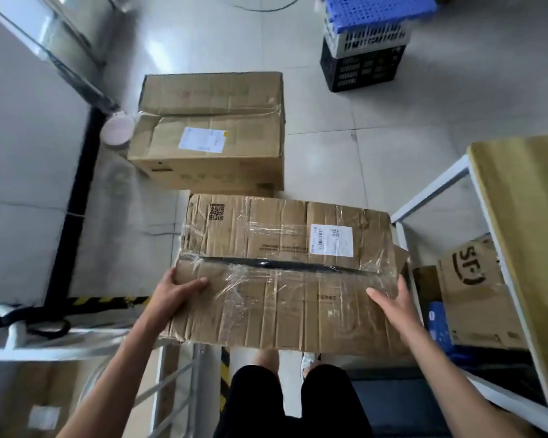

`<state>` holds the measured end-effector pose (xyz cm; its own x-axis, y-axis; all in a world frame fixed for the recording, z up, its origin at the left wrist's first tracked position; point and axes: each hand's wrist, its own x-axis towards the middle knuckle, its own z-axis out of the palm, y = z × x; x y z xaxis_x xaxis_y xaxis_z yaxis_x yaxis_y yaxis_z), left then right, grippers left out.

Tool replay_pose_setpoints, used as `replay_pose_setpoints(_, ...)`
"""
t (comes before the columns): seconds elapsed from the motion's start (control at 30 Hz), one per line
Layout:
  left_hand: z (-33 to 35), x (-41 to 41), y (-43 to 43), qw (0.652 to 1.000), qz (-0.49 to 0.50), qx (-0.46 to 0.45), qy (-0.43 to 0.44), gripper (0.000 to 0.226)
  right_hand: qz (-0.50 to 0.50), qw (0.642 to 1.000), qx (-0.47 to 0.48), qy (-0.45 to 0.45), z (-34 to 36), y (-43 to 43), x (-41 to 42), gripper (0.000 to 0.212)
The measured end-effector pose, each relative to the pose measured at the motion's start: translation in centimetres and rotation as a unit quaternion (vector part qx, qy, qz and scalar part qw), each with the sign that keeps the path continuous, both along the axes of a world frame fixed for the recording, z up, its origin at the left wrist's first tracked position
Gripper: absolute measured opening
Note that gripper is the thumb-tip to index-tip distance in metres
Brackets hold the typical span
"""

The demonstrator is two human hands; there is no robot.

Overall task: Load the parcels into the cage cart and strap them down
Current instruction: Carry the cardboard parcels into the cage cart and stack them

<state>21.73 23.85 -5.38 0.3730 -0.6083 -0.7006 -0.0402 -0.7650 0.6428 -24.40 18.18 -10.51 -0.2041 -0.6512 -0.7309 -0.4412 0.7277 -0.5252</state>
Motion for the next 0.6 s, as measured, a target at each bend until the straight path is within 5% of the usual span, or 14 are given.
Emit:
replay_pose_setpoints(0.17,5.0,3.6,8.7,0.990,0.118,-0.055,-0.047,0.080,0.095,0.994,-0.043,-0.026,2.7,-1.4,6.1,0.101)
replay_pose_setpoints(0.27,8.5,4.7,14.5,0.975,0.190,-0.085,-0.075,0.064,0.159,0.983,-0.066,-0.060,5.1,-2.2,10.8,0.102)
replay_pose_setpoints(0.6,14.1,6.8,37.8,0.864,0.465,-0.113,-0.158,0.062,0.430,0.883,-0.146,-0.115,13.8,2.0,32.2,0.101)
